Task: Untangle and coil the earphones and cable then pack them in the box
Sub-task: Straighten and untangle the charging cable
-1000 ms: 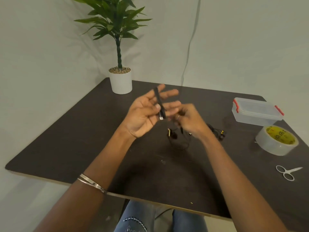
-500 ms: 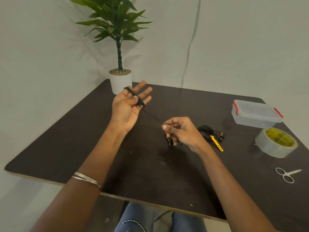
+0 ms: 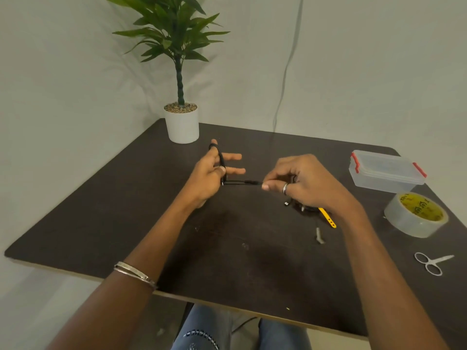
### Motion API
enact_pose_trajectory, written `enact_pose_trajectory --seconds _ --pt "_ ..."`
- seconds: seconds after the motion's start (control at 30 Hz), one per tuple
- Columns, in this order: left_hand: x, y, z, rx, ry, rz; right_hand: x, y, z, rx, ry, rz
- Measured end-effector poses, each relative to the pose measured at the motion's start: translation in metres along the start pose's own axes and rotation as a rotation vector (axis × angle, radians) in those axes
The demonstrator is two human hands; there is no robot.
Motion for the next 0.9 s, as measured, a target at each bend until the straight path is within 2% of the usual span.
enact_pose_trajectory --seconds 0.1,0.2,0.3,0.37,0.47,0.53,0.67,0.83,0.9 --pt "0.008 0.006 0.013 -0.128 -0.13 0.059 -0.004 0.009 0.0 -0.185 0.034 0.1" --pt "0.01 0.005 0.015 -0.039 -0.13 0.039 -0.007 0.016 0.003 -0.258 -0.021 0.174" --pt "0.004 0.0 -0.003 0.177 0.04 -0.022 -0.003 0.02 0.017 -0.216 -0.169 0.189" --pt "-0.006 -0.001 -0.024 0.212 0.244 -0.052 0.003 0.017 0.028 -0.164 -0.256 0.161" --pt "-0.025 -0.003 -0.051 0.181 0.482 -0.043 0.016 0.003 0.034 -0.083 -0.268 0.095" --pt "-0.035 -0.008 -0.063 0.113 0.584 -0.025 0.023 -0.004 0.032 -0.052 -0.242 0.096" --pt "-0.045 -0.016 -0.074 -0.078 0.681 0.022 0.031 -0.018 0.026 0.085 -0.201 0.075" --pt "-0.051 -0.027 -0.077 -0.655 0.799 0.115 0.035 -0.037 0.017 0.249 -0.262 -0.036" --pt "-0.046 -0.037 -0.07 -0.814 0.758 0.068 0.032 -0.043 0.006 0.27 -0.267 -0.071"
Point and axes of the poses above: each hand's wrist, its own x-axis towards the middle knuckle, its own z-axis out of the back of the hand, y = z × x, the point moved 8 cm from there along x, towards the middle knuckle, and after that the axes turned 1 degree about z, right-handed, at the moved point
